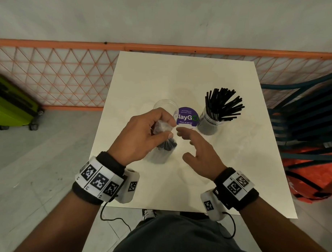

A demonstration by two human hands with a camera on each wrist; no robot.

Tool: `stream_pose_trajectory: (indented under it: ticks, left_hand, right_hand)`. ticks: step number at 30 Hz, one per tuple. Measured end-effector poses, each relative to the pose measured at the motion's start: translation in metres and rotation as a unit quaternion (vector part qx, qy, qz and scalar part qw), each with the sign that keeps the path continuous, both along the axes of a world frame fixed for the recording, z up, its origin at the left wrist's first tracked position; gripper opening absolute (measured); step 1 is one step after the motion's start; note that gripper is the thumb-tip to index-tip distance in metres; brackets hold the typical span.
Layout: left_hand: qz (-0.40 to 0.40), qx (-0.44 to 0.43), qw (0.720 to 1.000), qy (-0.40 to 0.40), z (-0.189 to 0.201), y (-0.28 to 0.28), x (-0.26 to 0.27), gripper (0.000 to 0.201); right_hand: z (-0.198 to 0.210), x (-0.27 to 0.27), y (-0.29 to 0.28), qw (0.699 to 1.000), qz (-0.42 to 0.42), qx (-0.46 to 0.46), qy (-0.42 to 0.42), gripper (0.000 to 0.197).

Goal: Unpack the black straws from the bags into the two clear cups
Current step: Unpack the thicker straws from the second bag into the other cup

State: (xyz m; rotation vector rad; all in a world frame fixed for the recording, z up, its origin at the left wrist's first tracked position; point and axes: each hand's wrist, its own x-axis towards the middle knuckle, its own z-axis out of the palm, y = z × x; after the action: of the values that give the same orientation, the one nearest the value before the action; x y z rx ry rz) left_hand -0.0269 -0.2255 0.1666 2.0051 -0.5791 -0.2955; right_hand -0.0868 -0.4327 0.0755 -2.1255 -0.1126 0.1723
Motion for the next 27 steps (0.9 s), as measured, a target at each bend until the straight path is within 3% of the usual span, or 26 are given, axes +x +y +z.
stream_pose_trajectory:
  ticks: [5,11,14,17,23,27]
  left_hand:
    - [-0.005,-0.006,1.0,-0.001,0.003,0.0,0.004,0.022]
    - [-0.019,-0.007,1.0,-0.008,0.005,-0.004,0.001,0.023]
    - [-0.027,-0.012,0.999,-0.02,0.008,-0.005,0.001,0.022]
    - [-0.046,-0.029,0.998,-0.026,0.011,-0.007,0.001,0.023]
    - [-0.076,-0.039,0.995,-0.052,0.009,-0.01,0.001,0.041]
    - [-0.074,-0.06,0.995,-0.037,0.014,-0.009,0.002,0.046]
  right_hand:
    - [-0.001,0.0,0.005,1.0,0.009,0.015,0.006,0.075]
    - [0.001,0.006,0.017,1.0,0.005,-0.021,0.008,0.111]
    - [-0.001,0.01,0.018,0.999,0.006,-0.031,0.015,0.118]
    - [-0.01,0.014,0.017,0.998,0.01,-0.047,0.031,0.111]
    - [-0.013,0.017,0.015,0.996,0.012,-0.085,0.01,0.073]
    - [-0.008,0.022,0.001,1.0,-0.006,0.003,0.004,0.076]
